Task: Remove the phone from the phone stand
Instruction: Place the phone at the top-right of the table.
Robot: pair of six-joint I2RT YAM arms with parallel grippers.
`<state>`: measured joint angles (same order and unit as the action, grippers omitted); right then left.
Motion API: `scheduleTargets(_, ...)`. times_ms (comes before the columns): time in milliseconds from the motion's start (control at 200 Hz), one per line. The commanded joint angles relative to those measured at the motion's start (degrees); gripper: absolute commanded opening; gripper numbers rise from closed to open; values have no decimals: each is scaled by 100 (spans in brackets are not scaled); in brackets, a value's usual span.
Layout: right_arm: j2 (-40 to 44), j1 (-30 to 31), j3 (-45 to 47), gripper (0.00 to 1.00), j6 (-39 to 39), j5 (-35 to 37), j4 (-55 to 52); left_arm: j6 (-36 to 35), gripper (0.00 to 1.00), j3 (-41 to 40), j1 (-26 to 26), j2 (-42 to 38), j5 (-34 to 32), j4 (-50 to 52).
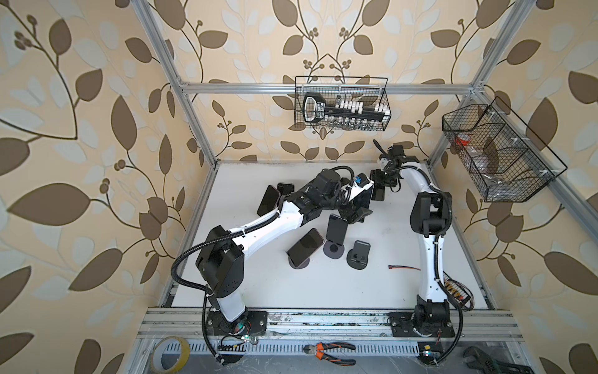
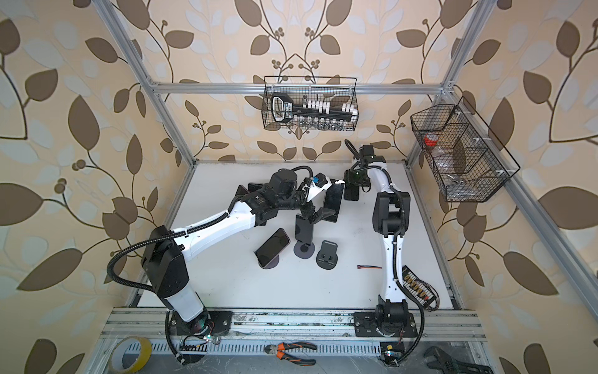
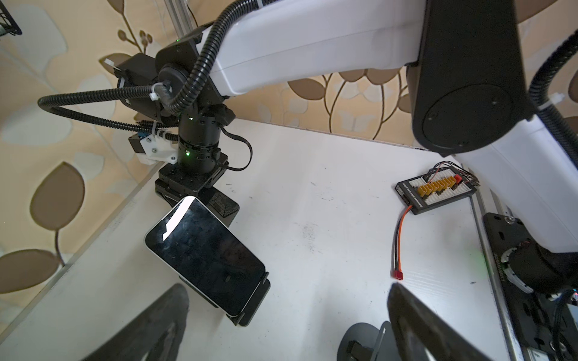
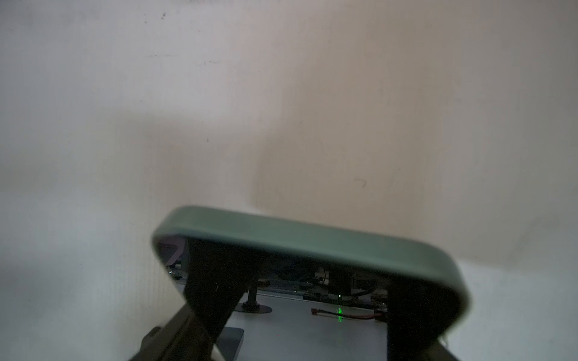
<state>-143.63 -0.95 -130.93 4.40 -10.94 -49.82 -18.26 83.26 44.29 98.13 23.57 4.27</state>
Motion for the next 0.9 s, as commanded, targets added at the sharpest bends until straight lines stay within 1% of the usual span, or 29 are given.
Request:
scheduleTargets(0,-262,41,-189,55,-100,108,-36,-114,99,234,36,15,69,-34)
scheduleTargets(220,-461,46,-351,57,-28,278,-10,-82,99,258,36,49,69,-14)
scheduleTargets(360,-508,46,-333,60,7,432,25,-73,99,277,36,83,79,3)
scheduleTargets(690,-569,50,-192,64,157,507,87,-41,99,375,36,136,86,27)
scheduleTargets(740,-576,50,-165,66,161,530,85,-21,99,374,36,147,95,21)
scheduleTargets(825,-555,51,-110,72,127,497,109,-4,99,376,36,161,95,18)
scheduleTargets(900,-550,46,-66,74,113,510,112,23,99,375,36,189,95,-10)
